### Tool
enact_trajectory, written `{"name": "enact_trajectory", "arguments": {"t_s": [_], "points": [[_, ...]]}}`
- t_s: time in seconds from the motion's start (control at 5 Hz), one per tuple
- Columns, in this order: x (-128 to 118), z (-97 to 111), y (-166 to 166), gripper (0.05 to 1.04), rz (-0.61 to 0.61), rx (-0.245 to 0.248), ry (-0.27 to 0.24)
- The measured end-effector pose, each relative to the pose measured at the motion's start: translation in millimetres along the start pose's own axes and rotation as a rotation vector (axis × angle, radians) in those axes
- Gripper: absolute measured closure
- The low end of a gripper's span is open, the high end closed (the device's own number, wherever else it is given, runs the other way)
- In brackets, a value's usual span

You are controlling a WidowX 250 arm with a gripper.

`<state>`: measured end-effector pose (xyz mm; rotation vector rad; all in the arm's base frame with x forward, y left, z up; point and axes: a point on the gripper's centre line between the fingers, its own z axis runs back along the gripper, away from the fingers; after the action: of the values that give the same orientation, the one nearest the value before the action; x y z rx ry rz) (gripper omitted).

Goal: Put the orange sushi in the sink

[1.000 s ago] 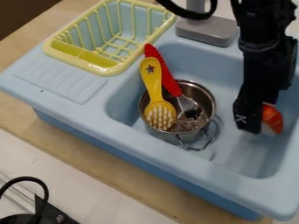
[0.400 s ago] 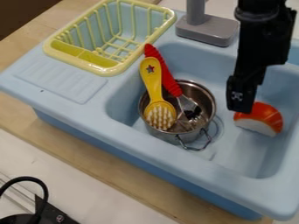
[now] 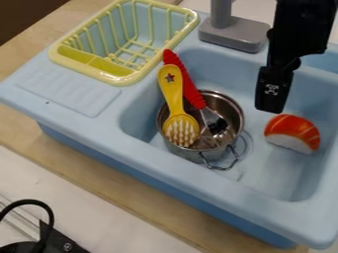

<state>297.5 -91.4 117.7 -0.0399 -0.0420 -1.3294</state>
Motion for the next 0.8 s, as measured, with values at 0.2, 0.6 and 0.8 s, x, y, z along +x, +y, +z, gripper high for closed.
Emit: {"name": "enact_trajectory", "arguments": {"t_s": [0.2,0.6,0.8], "points": [[-3,1,-1,0.084,0.015,-0.001,0.007],[-10,14,-27,0.084,0.001,0.060,0.020],[-18,21,-39,0.084,0.021,0.059,0.031]]}}
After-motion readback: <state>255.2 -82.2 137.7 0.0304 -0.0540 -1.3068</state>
